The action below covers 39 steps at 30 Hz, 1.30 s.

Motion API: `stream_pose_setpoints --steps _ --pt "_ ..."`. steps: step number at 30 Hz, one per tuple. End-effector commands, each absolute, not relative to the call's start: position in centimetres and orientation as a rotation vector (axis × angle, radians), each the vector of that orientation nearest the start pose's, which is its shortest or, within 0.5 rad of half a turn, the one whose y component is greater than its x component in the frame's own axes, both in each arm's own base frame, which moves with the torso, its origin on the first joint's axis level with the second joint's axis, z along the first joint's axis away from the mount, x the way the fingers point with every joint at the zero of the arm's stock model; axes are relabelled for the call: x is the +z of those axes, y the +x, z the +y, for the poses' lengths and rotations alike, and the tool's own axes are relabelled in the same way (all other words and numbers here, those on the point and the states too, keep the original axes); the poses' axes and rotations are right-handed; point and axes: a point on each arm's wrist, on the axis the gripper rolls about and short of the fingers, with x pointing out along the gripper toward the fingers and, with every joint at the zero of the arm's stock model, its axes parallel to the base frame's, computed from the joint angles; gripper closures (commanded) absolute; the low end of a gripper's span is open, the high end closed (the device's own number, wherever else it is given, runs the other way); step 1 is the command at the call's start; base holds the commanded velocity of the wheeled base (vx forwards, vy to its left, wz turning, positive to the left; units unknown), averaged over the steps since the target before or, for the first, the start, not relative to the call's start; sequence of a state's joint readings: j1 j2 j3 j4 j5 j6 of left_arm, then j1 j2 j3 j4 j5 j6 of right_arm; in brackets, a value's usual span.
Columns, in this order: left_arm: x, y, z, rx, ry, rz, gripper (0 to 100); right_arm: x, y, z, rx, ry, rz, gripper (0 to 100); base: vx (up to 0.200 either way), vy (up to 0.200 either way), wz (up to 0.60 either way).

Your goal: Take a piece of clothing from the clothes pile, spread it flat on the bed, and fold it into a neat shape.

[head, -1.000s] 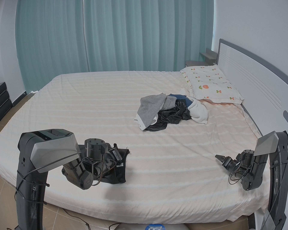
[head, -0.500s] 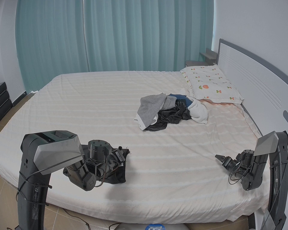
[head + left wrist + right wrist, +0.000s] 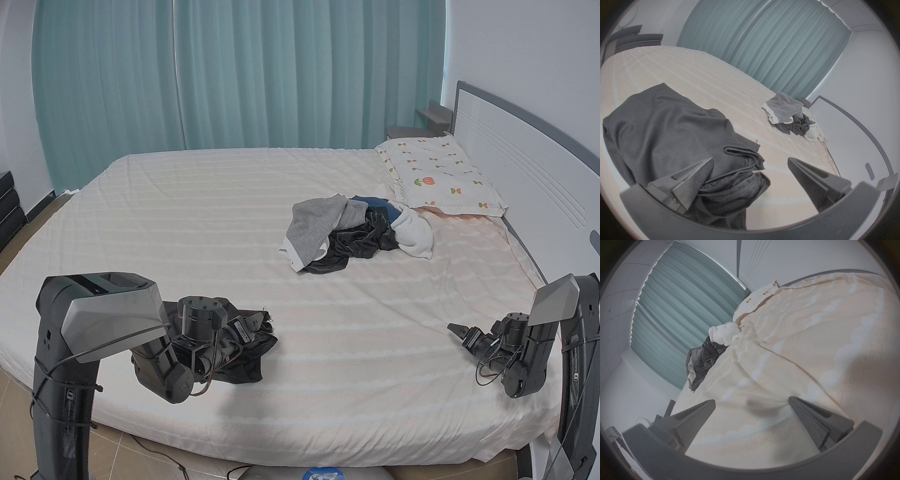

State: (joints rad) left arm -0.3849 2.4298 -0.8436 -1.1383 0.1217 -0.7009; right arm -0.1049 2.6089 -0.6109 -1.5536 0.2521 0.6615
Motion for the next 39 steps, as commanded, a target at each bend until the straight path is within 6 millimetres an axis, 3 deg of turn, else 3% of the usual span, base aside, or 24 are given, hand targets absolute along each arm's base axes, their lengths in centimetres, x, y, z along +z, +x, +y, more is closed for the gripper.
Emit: stream_pose_setpoints --steps 1,14,26,32,39 --pt "-1.3 35.0 -13.7 -0.081 -0.57 0.517 0 -8.1 34.4 -3.1 -0.004 0.728 0.467 0 0.0 0.0 0.0" --pt "-1.4 34.6 -11.4 -0.028 -0.575 0.531 0 -8.1 34.3 -3.1 -0.004 0.73 0.471 0 -0.185 0.0 0.0" --pt "-0.1 35.0 -11.2 -0.031 -0.583 0.497 0 -8.0 34.3 -3.1 -0.004 0.73 0.471 0 0.0 0.0 0.0" --pt "0.1 36.4 -8.6 0.027 -0.618 0.455 0 -8.0 34.3 -3.0 -0.002 0.729 0.47 0 0.0 0.2 0.0" --pt "0.1 36.8 -7.9 0.024 -0.631 0.455 0 -7.5 34.4 -3.0 0.002 0.727 0.455 0 0.0 0.2 0.0"
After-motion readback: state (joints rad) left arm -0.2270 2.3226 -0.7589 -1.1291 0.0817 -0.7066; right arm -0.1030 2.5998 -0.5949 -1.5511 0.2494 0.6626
